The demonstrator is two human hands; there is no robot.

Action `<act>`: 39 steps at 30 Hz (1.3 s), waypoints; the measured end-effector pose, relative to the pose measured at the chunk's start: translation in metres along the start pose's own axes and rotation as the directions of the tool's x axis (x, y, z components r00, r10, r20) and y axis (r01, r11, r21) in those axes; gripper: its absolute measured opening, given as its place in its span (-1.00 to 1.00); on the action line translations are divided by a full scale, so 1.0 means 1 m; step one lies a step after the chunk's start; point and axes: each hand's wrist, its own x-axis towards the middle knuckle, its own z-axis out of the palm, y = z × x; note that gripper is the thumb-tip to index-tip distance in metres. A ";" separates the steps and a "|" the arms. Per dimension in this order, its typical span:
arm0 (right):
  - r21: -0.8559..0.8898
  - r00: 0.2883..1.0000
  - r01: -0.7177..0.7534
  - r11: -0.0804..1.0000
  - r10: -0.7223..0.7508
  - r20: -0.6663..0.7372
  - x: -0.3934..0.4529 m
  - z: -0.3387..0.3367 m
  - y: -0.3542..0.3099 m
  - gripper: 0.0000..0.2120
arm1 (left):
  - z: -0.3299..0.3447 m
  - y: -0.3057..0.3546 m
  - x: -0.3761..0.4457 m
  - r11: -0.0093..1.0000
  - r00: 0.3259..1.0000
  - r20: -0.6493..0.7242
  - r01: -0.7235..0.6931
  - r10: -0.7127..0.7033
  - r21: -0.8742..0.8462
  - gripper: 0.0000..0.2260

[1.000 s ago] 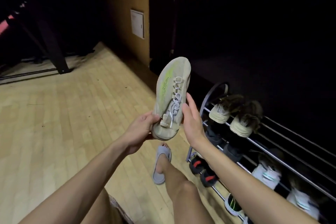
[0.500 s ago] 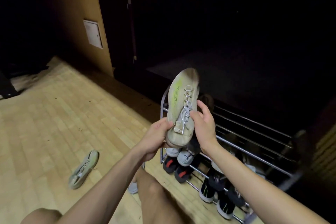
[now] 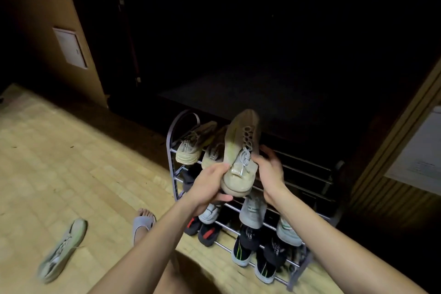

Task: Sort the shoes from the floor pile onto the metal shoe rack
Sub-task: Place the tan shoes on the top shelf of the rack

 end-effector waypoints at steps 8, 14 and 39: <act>0.045 0.998 -0.040 0.998 0.042 -0.042 0.034 -0.028 0.020 -0.75 | 0.022 -0.018 0.024 0.998 0.996 -0.066 -0.063 0.065 0.025 -0.74; 0.014 0.993 -0.068 0.998 0.069 -0.099 0.063 -0.039 0.043 -0.76 | 0.037 -0.021 0.041 0.997 0.995 -0.076 -0.061 0.065 0.055 -0.77; -0.231 0.952 -0.139 0.963 0.065 -0.300 0.097 -0.039 0.087 -0.52 | 0.068 -0.048 0.086 0.998 0.998 -0.054 0.031 -0.028 0.056 -0.63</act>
